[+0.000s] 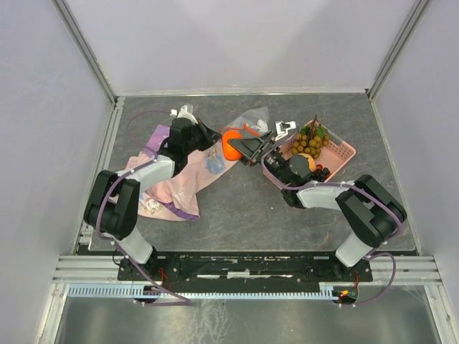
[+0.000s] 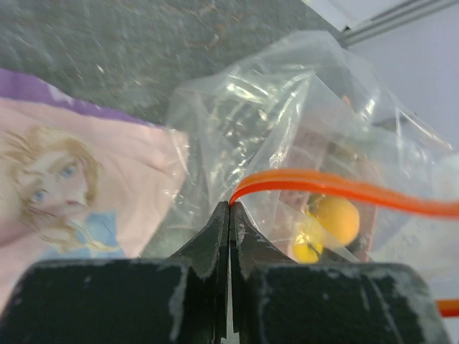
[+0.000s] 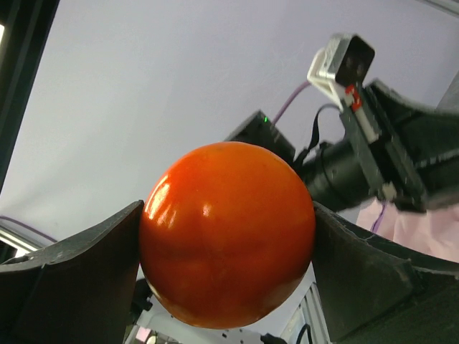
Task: Open the zip-top bag and remove the fake food
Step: Place the fake fruit in the bin.
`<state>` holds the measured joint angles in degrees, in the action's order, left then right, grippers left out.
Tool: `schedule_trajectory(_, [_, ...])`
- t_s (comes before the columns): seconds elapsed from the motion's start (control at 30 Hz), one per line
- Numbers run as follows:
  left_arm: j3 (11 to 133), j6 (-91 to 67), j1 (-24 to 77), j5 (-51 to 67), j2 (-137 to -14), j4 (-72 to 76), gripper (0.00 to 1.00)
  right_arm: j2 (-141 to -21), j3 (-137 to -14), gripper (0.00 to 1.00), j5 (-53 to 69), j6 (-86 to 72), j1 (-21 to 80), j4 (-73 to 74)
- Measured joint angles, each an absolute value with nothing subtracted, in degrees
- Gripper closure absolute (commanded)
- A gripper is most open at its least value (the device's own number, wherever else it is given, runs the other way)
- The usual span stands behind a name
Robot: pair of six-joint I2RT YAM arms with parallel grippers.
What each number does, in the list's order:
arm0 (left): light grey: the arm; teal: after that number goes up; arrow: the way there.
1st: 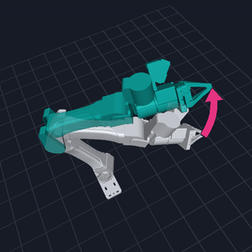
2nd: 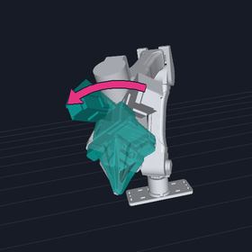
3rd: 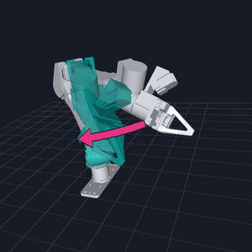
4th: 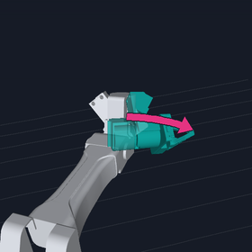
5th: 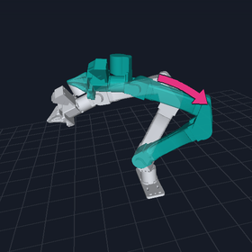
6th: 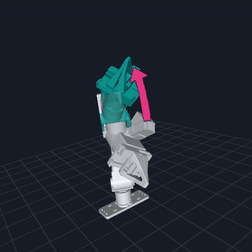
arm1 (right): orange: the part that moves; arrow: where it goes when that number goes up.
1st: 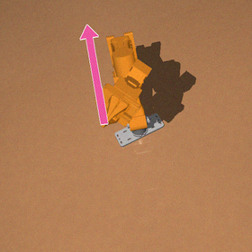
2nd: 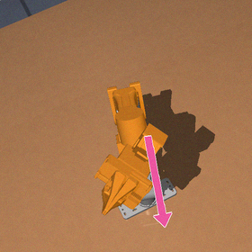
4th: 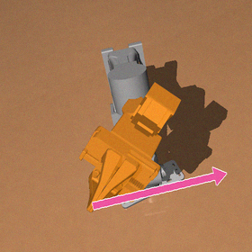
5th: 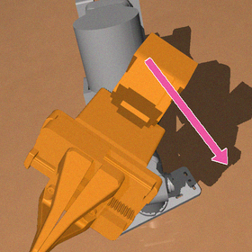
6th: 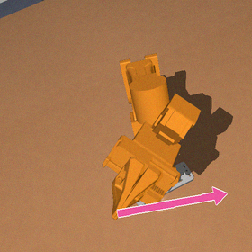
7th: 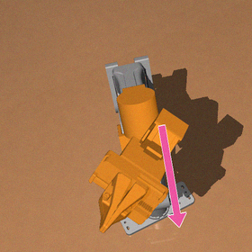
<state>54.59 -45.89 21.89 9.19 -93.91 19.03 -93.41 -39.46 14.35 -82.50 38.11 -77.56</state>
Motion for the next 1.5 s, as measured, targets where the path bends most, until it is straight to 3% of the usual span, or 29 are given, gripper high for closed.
schedule_trajectory(0.27, [64.1, -42.2, 20.6, 9.1, -99.4, 16.2, 0.97, -91.3, -34.8, 0.64, 17.5, -79.4, 38.5, -73.9])
schedule_trajectory(0.67, [69.7, -41.4, 21.7, 15.8, -100.8, 15.1, 0.97, -74.0, -31.2, 0.63, 22.0, -64.1, 35.7, -50.6])
schedule_trajectory(1.0, [58.5, -41.2, 20.7, 24.4, -96.1, 22.7, 0.97, -71.7, -31.3, 0.64, 27.0, -53.6, 33.2, -33.7])
schedule_trajectory(1.5, [50.1, -41.4, 20.3, 17.7, -81.5, 23.4, 0.97, -72.9, -36.7, 0.63, 29.1, -34.4, 33.2, -5.3])
